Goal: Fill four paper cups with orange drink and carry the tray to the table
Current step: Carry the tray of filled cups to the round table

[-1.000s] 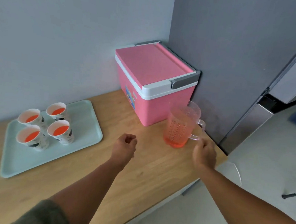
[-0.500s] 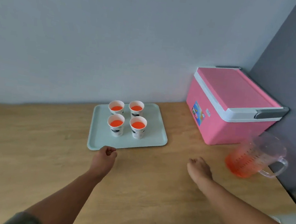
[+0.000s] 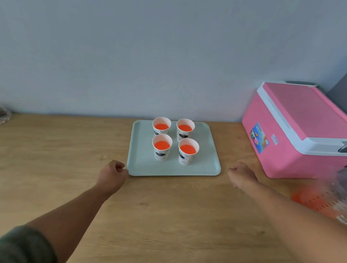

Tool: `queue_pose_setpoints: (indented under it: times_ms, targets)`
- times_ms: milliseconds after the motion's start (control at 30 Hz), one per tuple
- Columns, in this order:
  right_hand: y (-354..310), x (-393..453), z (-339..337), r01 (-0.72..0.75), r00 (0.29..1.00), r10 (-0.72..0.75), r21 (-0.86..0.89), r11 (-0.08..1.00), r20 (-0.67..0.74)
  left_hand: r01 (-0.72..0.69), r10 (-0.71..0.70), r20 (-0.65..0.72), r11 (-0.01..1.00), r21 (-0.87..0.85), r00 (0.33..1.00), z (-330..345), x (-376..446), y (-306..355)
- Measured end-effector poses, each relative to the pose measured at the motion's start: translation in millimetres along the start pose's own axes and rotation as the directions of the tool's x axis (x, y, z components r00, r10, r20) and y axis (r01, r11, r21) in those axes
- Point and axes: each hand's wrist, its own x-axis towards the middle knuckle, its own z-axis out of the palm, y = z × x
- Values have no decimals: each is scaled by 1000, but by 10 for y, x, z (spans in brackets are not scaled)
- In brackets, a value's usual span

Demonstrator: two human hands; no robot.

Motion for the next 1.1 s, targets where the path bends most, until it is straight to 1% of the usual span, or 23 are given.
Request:
queue_pose_setpoints:
  times_ms: [167,300,467,533,633,700,767,833,900,933,1000,1100]
  targets:
    - [-180,233,74,89,996,-88,-33,996,24,39,-39,-16,999,9,999,94,106,93]
    - [-232,458,134,154,985,-149,-54,987,90,81,-80,-32,996,34,996,211,175,151]
    - [-244,710,180,213,970,-199,-92,973,138,104,-96,-101,992,77,990,337,242,205]
    - [-254,787,197,247,962,-231,-102,964,146,115,-103,-133,989,90,986,378,262,210]
    - [-269,837,234,247,961,-232,-92,965,150,117,-99,-143,985,123,985,421,281,247]
    - [-284,827,266,259,964,-246,-138,956,103,106,-78,-142,974,198,987,459,299,284]
    - [-307,766,296,335,942,-334,-209,919,43,66,-19,-146,944,325,989,501,304,347]
    - [-335,686,341,493,868,-494,-219,842,54,-34,82,-104,918,396,991,559,299,455]
    - [-377,590,396,626,778,-615,-238,743,127,-154,177,-25,910,385,984,628,310,572]
    - [-402,551,428,656,754,-637,-248,713,164,-193,204,6,914,358,979,669,319,627]
    - [-461,491,489,660,751,-623,-233,714,217,-208,210,23,944,258,978,744,323,725]
    - [-559,436,601,607,787,-572,-126,785,230,-184,183,16,979,90,983,829,286,844]
